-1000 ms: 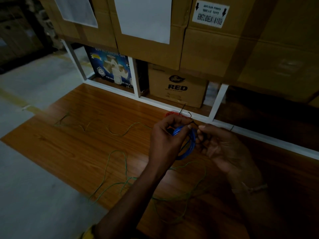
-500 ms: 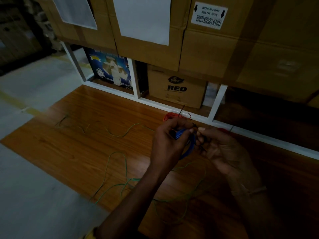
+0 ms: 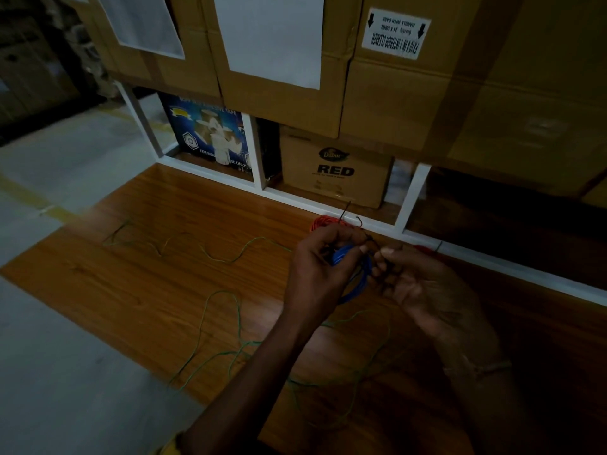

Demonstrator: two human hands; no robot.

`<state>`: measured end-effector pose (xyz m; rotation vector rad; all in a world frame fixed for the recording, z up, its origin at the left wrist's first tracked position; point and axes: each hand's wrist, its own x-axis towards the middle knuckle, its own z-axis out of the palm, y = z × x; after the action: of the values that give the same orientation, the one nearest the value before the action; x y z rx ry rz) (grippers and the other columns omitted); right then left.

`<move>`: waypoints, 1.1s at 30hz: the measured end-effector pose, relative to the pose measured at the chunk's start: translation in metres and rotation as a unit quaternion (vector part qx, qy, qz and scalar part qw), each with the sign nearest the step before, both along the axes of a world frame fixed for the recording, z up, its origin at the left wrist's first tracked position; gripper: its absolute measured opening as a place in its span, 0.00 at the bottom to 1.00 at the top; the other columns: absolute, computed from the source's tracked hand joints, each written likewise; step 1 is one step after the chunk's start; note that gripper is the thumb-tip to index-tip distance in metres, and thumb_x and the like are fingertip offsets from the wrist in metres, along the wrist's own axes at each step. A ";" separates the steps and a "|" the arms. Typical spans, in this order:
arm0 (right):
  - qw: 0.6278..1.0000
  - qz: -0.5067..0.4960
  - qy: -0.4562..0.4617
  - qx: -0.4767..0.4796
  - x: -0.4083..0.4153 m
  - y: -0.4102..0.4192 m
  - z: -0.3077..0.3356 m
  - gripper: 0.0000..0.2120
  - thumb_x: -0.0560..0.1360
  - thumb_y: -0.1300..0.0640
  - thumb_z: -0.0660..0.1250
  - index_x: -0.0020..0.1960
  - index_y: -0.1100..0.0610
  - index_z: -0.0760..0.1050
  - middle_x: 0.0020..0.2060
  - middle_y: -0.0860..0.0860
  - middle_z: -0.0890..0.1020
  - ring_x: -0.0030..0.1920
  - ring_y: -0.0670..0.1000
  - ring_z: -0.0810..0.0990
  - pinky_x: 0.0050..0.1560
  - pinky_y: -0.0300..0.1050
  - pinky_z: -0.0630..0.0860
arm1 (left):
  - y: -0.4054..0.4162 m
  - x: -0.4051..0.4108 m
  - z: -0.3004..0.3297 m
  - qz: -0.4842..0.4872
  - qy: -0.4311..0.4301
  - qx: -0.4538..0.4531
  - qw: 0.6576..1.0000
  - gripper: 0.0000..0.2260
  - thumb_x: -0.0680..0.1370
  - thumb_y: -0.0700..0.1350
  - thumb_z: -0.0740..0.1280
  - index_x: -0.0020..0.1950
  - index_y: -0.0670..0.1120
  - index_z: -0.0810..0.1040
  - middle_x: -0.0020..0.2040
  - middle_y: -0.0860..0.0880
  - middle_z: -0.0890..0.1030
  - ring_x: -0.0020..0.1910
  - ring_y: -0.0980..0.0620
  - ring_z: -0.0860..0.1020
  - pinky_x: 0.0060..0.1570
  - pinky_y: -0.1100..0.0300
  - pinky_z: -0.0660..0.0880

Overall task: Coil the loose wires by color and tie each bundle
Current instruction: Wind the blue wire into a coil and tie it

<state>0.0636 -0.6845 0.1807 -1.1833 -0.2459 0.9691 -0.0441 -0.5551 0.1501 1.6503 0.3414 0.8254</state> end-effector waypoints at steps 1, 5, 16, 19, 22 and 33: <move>1.000 -0.001 -0.001 -0.004 0.000 0.000 -0.001 0.02 0.70 0.59 0.69 0.41 0.57 0.80 0.35 0.51 0.79 0.38 0.50 0.81 0.46 0.48 0.78 | 0.000 0.000 0.000 -0.005 0.002 0.011 1.000 0.05 0.80 0.35 0.73 0.55 0.41 0.84 0.51 0.47 0.86 0.53 0.50 0.85 0.52 0.58 0.82; 1.000 -0.004 0.011 -0.007 0.000 -0.001 -0.003 0.04 0.71 0.59 0.69 0.43 0.59 0.80 0.35 0.51 0.80 0.39 0.50 0.81 0.45 0.47 0.78 | 0.000 -0.001 -0.001 -0.016 0.008 0.039 0.999 0.04 0.80 0.36 0.73 0.54 0.42 0.84 0.51 0.48 0.86 0.53 0.50 0.85 0.52 0.55 0.82; 0.946 -0.131 -0.282 -0.091 -0.003 -0.006 0.020 0.06 0.78 0.59 0.71 0.54 0.55 0.83 0.46 0.51 0.87 0.43 0.49 0.86 0.36 0.42 0.83 | 0.007 -0.003 -0.005 -0.022 0.048 0.023 0.998 0.03 0.80 0.40 0.75 0.53 0.43 0.86 0.49 0.49 0.87 0.50 0.50 0.86 0.51 0.47 0.84; 0.931 -0.104 -0.334 -0.105 0.005 -0.004 0.031 0.08 0.79 0.58 0.70 0.57 0.51 0.83 0.50 0.48 0.85 0.44 0.47 0.84 0.42 0.40 0.81 | 0.008 -0.004 -0.007 -0.015 0.063 0.039 0.997 0.03 0.80 0.41 0.75 0.54 0.45 0.86 0.50 0.51 0.87 0.51 0.53 0.85 0.52 0.48 0.84; 0.905 -0.016 -0.401 -0.142 0.011 -0.002 0.040 0.05 0.79 0.57 0.70 0.53 0.51 0.84 0.46 0.44 0.85 0.40 0.34 0.81 0.36 0.29 0.75 | 0.008 -0.006 -0.006 -0.015 0.060 0.043 0.997 0.03 0.80 0.40 0.75 0.54 0.44 0.86 0.50 0.50 0.87 0.51 0.54 0.85 0.52 0.54 0.83; 0.921 -0.007 -0.363 -0.140 0.007 0.011 0.027 0.04 0.77 0.61 0.73 0.43 0.58 0.83 0.31 0.47 0.82 0.27 0.36 0.77 0.28 0.29 0.71 | 0.007 -0.004 -0.005 -0.016 0.061 0.030 0.998 0.02 0.80 0.39 0.75 0.52 0.43 0.85 0.47 0.50 0.87 0.48 0.52 0.85 0.50 0.51 0.84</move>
<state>0.0705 -0.6738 0.2080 -1.7816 -0.7033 0.5203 -0.0482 -0.5477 0.1450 1.7620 0.3769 0.7182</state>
